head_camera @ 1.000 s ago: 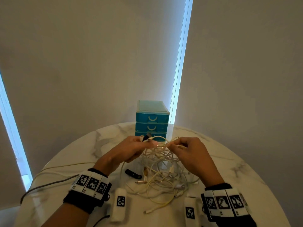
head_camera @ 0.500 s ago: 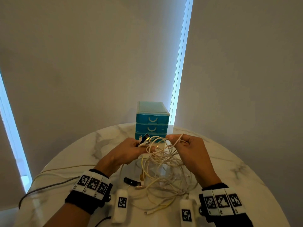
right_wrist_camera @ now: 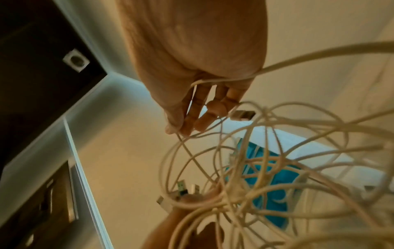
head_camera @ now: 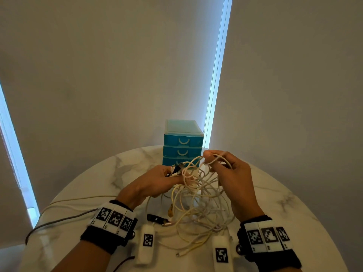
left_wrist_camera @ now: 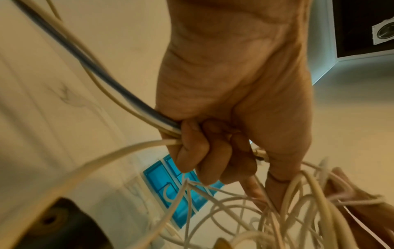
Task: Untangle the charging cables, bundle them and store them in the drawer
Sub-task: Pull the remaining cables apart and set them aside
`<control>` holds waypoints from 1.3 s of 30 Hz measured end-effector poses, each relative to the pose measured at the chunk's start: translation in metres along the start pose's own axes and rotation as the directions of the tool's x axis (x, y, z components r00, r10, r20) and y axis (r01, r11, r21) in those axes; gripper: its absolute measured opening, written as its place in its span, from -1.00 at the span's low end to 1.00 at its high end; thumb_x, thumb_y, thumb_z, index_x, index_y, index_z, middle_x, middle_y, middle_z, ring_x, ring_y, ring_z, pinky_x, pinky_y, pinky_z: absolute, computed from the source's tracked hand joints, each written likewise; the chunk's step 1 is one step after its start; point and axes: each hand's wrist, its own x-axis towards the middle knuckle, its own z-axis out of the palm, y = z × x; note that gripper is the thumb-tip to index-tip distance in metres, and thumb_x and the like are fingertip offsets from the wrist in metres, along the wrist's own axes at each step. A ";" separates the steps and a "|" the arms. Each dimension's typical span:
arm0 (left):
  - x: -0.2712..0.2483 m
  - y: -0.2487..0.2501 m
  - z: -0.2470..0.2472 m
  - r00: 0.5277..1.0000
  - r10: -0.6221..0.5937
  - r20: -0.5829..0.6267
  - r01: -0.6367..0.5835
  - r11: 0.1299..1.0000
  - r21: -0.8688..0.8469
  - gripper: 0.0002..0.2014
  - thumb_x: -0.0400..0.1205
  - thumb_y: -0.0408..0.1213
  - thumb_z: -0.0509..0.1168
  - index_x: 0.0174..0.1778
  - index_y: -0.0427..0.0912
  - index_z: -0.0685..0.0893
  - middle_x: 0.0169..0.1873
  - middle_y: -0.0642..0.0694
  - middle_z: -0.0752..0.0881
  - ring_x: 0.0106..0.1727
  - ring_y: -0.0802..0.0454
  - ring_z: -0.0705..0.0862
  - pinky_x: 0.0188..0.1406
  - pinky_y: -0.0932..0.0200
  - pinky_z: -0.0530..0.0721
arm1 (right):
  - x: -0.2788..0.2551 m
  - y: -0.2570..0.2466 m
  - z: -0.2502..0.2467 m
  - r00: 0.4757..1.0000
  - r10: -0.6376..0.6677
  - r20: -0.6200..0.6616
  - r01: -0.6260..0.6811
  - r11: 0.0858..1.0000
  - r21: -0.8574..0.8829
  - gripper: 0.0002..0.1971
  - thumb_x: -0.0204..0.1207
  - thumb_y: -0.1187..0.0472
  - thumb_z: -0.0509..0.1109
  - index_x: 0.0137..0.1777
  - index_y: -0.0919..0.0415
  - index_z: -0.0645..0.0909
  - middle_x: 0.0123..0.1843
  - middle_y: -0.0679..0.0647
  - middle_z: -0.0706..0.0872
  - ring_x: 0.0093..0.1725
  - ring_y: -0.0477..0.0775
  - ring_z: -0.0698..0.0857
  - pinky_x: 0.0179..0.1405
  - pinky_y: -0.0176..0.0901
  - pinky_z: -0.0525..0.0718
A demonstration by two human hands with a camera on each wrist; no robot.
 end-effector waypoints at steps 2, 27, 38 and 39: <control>-0.001 0.002 0.001 0.997 0.068 -0.047 -0.069 0.998 -0.015 -0.68 0.58 0.19 0.60 -0.29 0.04 0.82 -0.49 0.12 0.67 -0.47 0.25 0.54 -0.45 0.37 0.46 | 0.001 -0.003 -0.002 0.999 0.026 0.027 -0.027 0.999 0.036 -0.90 0.60 0.01 0.64 0.05 -0.04 0.94 -0.10 -0.09 0.93 -0.20 -0.28 0.80 -0.28 -0.43 0.67; 0.000 0.003 0.003 0.930 0.144 -0.338 -0.211 0.962 -0.172 -0.87 0.74 -0.02 0.49 0.04 0.07 0.91 -0.09 0.09 0.93 -0.05 0.23 0.87 -0.05 0.37 0.69 | 0.005 0.012 -0.010 0.997 -0.017 0.075 0.041 0.940 -0.339 -0.94 0.58 -0.02 0.67 -0.08 -0.11 0.95 -0.21 -0.20 0.92 -0.14 -0.18 0.88 0.02 -0.09 0.82; -0.004 0.004 0.004 0.907 0.196 -0.372 -0.267 0.952 -0.149 -0.88 0.61 0.02 0.62 -0.03 0.10 0.95 -0.12 0.06 0.93 -0.02 0.11 0.89 0.22 -0.06 0.84 | 0.004 0.001 -0.010 0.994 0.068 0.088 -0.071 0.997 0.036 -0.90 0.65 0.10 0.61 0.06 0.04 0.95 -0.19 -0.09 0.90 -0.25 -0.20 0.77 -0.25 -0.43 0.66; -0.004 0.003 0.002 0.901 0.188 -0.392 -0.270 0.949 -0.163 -0.87 0.61 0.03 0.62 -0.04 0.11 0.96 -0.12 0.06 0.93 -0.01 0.10 0.90 0.24 -0.10 0.83 | 0.005 0.004 -0.011 0.990 0.076 0.116 -0.075 0.997 -0.012 -0.91 0.64 0.10 0.62 0.04 0.04 0.94 -0.15 -0.07 0.93 -0.19 -0.18 0.83 -0.17 -0.39 0.69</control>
